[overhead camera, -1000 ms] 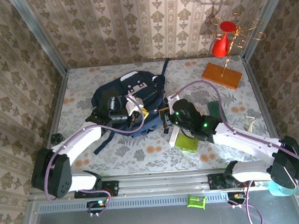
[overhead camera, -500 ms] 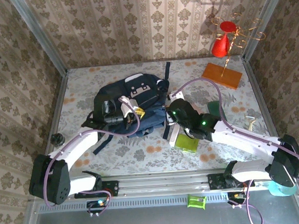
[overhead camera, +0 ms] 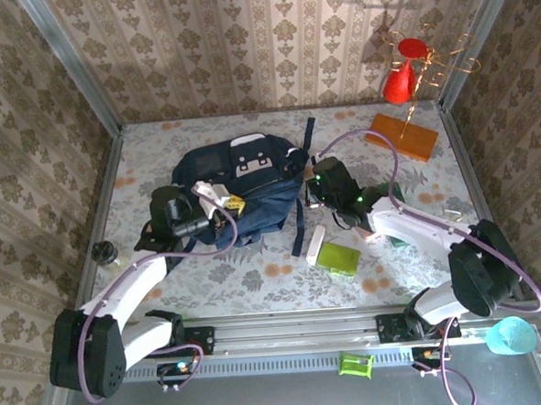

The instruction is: Pack the student bag

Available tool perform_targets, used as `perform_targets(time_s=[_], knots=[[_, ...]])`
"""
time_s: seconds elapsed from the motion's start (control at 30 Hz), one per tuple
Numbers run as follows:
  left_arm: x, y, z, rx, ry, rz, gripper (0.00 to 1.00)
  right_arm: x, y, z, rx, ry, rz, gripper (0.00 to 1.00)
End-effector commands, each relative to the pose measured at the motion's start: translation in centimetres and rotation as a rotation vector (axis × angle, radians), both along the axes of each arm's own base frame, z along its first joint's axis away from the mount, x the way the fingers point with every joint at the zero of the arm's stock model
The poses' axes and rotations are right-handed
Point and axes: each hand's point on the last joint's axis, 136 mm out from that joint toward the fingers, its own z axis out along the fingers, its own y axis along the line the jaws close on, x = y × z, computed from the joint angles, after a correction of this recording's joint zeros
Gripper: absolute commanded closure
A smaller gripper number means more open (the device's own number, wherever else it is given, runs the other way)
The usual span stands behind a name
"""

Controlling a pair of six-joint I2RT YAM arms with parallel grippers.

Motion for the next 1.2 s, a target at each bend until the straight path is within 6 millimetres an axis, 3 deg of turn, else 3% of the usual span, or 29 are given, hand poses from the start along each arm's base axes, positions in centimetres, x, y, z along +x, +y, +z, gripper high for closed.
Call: perform_targets(time_s=[0.0,0.4,0.73,0.9,1.03,1.17], knots=[[1.4,2.4,4.9,-0.127,-0.153,0.111,1.00,3.1,-6.3,-0.6,-0.080,-0.017,-0.250,1.00],[1.1,3.3,6.9,-0.211,-0.186,0.122,1.00,7.4,-7.5,-3.5,-0.021,0.022,-0.313,1.00],[1.6,3.0,5.9,-0.198,-0.149,0.106,1.00,9.1,-7.1,-4.6,0.058,0.024,-0.273,1.00],[1.9,1.0,4.9,-0.178,-0.103,0.055,1.00,8.7,-5.8,-3.6,0.103,0.011,-0.190,0.98],[3.3,0.2,3.9,-0.144,-0.060,0.074,1.00,6.9,-5.3,-2.7,0.106,0.050,-0.127,0.82],[4.7,0.1,2.3,-0.123,0.006,0.142,1.00,3.5,-6.7,-1.6,0.079,0.068,-0.124,0.67]])
